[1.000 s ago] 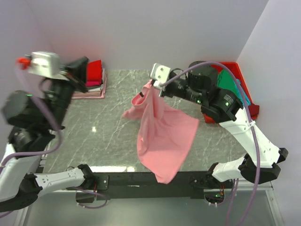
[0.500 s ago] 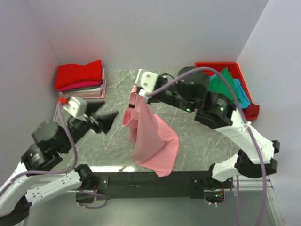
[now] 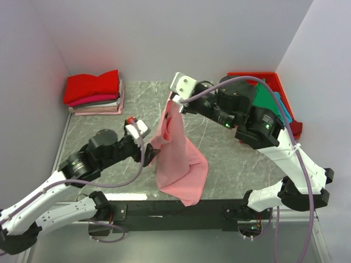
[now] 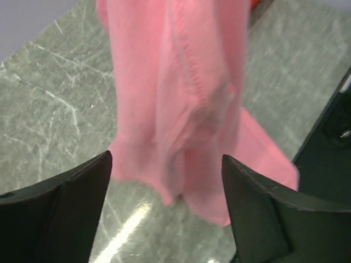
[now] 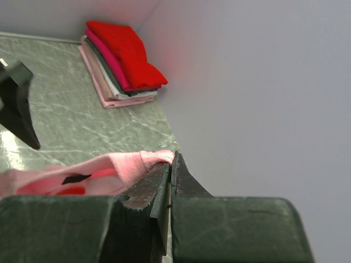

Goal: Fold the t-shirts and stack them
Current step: Flatten the tshirt out

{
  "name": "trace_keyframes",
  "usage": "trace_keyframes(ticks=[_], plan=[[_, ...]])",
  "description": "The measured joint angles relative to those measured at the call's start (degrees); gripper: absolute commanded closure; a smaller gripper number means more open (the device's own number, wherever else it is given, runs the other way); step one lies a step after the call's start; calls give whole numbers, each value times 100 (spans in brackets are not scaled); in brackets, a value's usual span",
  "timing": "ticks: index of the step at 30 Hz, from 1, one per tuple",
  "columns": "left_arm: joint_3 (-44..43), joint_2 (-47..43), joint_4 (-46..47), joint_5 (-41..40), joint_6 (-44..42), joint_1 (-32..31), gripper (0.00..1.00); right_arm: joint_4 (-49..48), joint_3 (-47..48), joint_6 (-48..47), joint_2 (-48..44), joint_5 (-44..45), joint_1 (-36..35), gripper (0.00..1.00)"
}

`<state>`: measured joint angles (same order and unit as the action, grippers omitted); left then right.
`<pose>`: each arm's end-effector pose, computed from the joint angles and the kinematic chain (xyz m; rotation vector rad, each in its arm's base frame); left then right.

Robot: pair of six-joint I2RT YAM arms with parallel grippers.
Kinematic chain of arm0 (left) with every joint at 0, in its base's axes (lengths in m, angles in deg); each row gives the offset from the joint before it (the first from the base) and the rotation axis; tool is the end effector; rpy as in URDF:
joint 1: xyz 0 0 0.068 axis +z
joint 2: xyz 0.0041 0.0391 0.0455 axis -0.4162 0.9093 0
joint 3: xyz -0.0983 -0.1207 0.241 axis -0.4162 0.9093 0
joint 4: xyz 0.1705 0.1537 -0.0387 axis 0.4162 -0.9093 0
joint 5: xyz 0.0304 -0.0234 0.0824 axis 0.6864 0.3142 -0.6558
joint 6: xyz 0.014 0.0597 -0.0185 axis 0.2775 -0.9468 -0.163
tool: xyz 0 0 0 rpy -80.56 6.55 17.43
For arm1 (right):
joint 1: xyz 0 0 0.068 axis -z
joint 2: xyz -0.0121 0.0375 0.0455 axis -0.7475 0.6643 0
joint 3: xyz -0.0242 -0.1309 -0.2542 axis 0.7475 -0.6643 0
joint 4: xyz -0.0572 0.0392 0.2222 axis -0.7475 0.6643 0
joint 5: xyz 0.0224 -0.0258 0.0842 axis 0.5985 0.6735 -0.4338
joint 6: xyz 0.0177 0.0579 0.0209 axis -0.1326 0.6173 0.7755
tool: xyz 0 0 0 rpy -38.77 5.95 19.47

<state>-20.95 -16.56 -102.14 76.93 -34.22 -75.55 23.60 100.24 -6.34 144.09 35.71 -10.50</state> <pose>0.0846 -0.1036 0.3741 0.7938 1.7141 -0.6168 0.1248 0.1980 0.5456 -1.1944 1.1073 0.1770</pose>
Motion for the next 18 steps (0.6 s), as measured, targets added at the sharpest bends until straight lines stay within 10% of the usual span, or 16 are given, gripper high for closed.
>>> trace_keyframes(ticks=[2,4,9,18], plan=[[-22,326,63,-33,-151,0,61,-13,-42,2,-94,-13,28,100],[-153,804,61,-122,-339,0,78,-13,-101,2,-175,-22,55,100],[-323,1641,313,-144,-651,33,99,2,-275,44,-295,-142,190,100],[-765,776,376,-835,-909,39,99,111,-457,-15,-588,-330,573,100]])
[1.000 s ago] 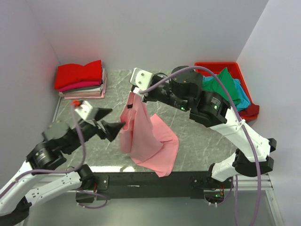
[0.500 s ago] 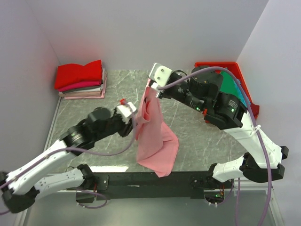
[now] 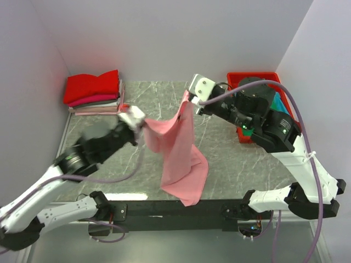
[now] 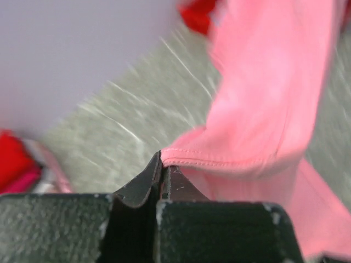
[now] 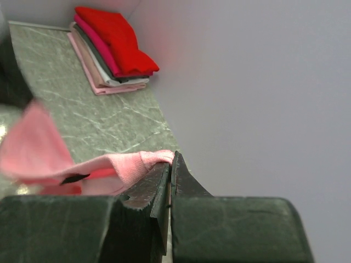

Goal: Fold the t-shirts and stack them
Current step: Flatten the tshirt out

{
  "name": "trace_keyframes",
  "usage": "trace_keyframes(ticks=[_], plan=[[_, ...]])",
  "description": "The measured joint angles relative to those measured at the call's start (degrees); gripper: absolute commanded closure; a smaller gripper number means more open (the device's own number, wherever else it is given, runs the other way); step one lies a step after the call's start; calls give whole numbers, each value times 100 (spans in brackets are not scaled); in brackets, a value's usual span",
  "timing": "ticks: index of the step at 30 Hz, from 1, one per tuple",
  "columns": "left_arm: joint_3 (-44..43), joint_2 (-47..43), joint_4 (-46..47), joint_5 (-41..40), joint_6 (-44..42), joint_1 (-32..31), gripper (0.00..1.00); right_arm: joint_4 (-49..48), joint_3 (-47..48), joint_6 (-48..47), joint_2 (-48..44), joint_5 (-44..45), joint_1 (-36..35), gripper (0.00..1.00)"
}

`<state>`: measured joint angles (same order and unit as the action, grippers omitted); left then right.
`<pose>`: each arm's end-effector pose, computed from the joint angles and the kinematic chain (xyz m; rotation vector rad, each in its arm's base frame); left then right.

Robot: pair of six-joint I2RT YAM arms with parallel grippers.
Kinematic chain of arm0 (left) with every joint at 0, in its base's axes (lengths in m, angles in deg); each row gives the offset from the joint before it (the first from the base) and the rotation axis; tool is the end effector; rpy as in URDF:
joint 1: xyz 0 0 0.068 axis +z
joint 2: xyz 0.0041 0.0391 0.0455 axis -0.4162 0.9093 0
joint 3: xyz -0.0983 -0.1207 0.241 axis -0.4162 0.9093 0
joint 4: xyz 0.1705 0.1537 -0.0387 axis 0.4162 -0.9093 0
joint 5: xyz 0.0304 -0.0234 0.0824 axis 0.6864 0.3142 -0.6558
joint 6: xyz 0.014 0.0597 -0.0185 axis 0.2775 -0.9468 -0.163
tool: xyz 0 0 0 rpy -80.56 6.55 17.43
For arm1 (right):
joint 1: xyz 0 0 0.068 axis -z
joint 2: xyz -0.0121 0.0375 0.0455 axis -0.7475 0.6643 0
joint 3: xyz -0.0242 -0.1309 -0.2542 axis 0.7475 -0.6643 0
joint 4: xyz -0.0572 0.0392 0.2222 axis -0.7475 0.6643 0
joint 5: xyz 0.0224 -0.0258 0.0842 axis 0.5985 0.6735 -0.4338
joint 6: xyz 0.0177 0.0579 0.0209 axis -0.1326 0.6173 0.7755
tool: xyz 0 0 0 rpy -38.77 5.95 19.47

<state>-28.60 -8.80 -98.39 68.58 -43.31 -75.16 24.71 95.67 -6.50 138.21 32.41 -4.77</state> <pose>0.1094 -0.1210 0.4071 0.7808 1.6152 -0.3924 0.1229 0.1613 0.5421 -1.1673 1.1296 0.1450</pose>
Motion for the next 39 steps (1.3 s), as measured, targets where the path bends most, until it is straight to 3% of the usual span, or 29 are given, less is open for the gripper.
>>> trace_keyframes(ticks=[6,11,14,16,20,22,26,29,32,34,35,36,37,39], plan=[[-935,-1307,391,-1091,-282,2,99,544,203,-264,-129,-697,-238,100],[-1718,-1534,1360,-1329,-890,2,99,807,890,-223,203,-1366,-883,100],[-2404,-1189,1655,-1163,-1257,2,99,833,1438,-59,592,-1633,-1231,100],[-3320,-542,1788,-1010,-1528,2,99,800,1792,133,857,-1648,-1353,100],[-4605,695,2155,-901,-2028,7,99,496,1869,553,979,-1054,-1303,100],[-4669,1224,2417,-831,-2175,166,99,219,1349,767,702,-748,-1056,100],[-3965,2017,2833,-48,-1604,1362,99,-404,-577,1172,-339,-498,-59,100],[-3180,2986,3220,986,-723,2345,99,-831,-2474,1381,-1285,-341,726,100],[-3272,4535,3259,2131,96,2704,97,-1296,-4238,1475,-1773,-514,966,100],[-3849,5943,3001,2916,761,2741,68,-1646,-5193,1528,-1784,-634,994,100],[-4216,6564,2911,3097,984,2719,55,-1698,-5560,1552,-1674,-656,1010,93],[-4529,7167,2769,3217,1213,2684,40,-1720,-5847,1585,-1427,-664,1056,83],[-4730,7604,2594,3224,1377,2653,31,-1672,-6052,1652,-1139,-693,1143,67],[-4922,8201,2170,3086,1676,2594,8,-1480,-6214,1722,-739,-726,1386,53]])
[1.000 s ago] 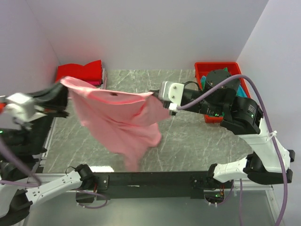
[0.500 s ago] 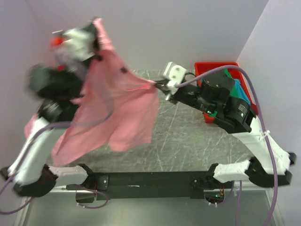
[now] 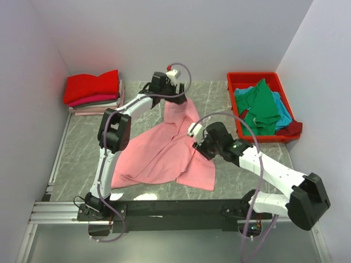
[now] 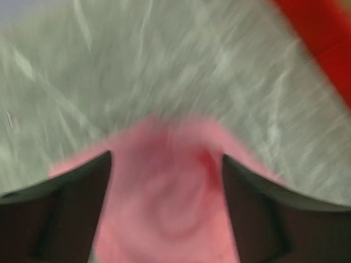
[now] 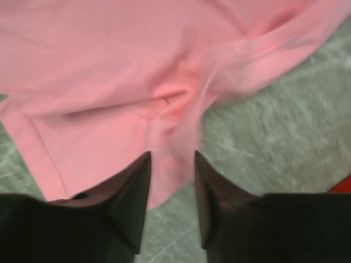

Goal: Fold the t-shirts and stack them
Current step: Flatten the tshirt out

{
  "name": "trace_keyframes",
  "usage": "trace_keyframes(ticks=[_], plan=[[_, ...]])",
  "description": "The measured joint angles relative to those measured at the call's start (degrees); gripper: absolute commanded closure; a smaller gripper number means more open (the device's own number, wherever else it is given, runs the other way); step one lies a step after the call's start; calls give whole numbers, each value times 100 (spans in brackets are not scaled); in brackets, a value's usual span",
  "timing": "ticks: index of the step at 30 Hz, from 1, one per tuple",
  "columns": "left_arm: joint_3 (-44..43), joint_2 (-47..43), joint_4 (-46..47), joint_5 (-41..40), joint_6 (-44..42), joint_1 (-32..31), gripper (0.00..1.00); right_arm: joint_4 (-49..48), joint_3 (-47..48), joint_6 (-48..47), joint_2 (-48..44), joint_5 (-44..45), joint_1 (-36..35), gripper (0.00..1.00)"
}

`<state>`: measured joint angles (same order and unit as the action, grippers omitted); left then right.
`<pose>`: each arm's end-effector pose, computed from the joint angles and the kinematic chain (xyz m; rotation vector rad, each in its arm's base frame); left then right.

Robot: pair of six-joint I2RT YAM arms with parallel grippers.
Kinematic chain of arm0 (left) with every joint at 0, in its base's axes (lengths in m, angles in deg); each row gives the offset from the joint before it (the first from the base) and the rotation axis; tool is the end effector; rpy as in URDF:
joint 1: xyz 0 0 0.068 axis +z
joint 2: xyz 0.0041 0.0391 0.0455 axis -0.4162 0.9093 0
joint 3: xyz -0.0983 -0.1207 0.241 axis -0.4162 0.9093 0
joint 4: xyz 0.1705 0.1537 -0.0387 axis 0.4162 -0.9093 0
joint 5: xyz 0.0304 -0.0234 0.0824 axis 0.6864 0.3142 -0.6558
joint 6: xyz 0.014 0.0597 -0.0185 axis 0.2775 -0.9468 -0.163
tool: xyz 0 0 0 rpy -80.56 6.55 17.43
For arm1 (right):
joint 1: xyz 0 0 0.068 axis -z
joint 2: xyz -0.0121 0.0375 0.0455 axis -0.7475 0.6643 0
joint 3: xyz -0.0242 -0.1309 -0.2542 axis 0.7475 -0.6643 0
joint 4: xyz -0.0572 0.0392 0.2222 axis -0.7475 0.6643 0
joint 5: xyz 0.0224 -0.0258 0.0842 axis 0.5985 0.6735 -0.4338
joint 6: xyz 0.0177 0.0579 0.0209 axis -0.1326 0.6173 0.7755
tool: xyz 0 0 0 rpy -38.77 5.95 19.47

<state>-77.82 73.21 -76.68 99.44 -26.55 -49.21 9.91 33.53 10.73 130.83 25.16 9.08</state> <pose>0.4852 -0.2428 0.2488 0.5352 1.9475 -0.7489 0.1626 0.1391 0.2623 -1.2496 1.9656 0.2515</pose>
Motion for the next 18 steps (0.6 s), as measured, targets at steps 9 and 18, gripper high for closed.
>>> trace_keyframes(ticks=[9,18], plan=[[463,-1574,-1073,-1598,175,-50,6,352,350,-310,-140,-940,1436,37],[4492,-6557,-949,-1869,1816,463,10,2122,905,-3136,728,-3237,1572,39]])
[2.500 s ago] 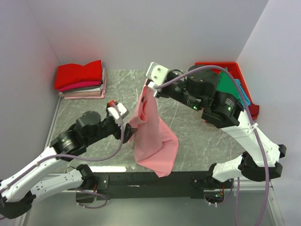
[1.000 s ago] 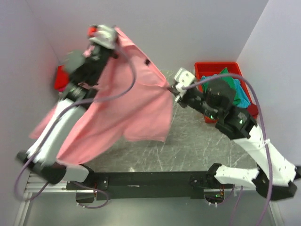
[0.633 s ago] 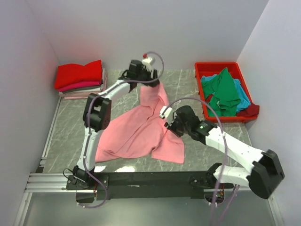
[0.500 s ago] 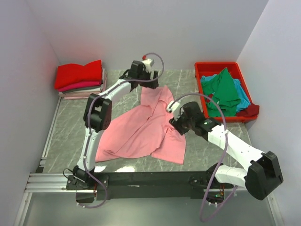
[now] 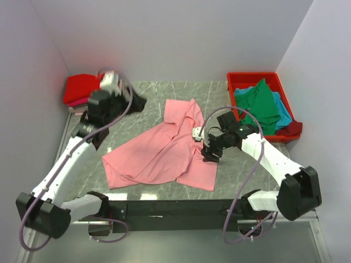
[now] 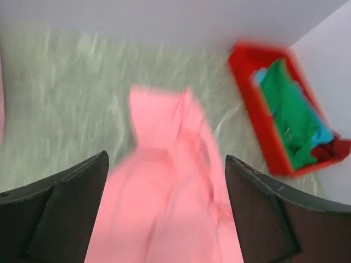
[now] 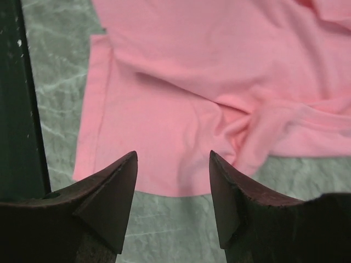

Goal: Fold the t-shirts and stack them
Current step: Flatten the tshirt out

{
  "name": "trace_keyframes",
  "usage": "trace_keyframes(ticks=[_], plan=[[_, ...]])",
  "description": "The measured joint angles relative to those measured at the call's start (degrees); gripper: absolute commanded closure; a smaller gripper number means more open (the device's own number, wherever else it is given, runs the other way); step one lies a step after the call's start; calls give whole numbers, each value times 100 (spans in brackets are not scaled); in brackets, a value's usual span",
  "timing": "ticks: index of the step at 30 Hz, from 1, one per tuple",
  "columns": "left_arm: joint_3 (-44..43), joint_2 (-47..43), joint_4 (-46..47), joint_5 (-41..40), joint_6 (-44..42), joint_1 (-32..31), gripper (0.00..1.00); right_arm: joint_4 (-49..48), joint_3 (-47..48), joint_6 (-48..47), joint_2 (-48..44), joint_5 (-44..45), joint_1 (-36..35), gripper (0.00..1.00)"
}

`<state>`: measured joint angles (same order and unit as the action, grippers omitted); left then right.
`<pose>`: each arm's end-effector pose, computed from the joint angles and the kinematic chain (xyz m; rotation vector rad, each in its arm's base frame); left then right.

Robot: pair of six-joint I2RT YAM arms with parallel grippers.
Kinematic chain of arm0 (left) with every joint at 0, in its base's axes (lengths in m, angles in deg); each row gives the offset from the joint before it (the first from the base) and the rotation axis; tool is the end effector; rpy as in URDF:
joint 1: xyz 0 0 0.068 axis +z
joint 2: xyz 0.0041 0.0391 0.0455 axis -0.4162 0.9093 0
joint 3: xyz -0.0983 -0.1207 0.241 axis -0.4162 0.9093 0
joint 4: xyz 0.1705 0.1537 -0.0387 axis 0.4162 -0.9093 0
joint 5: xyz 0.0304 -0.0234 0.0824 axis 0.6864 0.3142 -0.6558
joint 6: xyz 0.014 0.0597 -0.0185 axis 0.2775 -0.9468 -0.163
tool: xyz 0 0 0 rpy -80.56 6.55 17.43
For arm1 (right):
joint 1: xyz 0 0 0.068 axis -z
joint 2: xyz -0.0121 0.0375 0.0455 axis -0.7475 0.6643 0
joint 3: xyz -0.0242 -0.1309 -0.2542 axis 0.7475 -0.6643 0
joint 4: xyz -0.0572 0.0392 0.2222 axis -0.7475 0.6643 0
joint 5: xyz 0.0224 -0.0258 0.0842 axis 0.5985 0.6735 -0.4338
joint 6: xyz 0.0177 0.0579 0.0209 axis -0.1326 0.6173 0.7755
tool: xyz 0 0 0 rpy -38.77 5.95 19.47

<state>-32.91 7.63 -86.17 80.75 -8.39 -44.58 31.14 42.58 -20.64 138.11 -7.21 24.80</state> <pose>0.2330 -0.0878 0.4041 -0.0641 1.8212 -0.6320 0.1799 0.1116 0.2658 -1.6954 1.7620 0.6440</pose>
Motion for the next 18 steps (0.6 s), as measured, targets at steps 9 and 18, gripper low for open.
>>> trace_keyframes(ticks=[9,18], plan=[[2929,-656,-1425,160,2090,238,16,28,-785,-1311,378,232,-708,41],[2492,-310,-2100,-219,2555,236,27,-278,-1213,-1537,935,802,-1482,49]])
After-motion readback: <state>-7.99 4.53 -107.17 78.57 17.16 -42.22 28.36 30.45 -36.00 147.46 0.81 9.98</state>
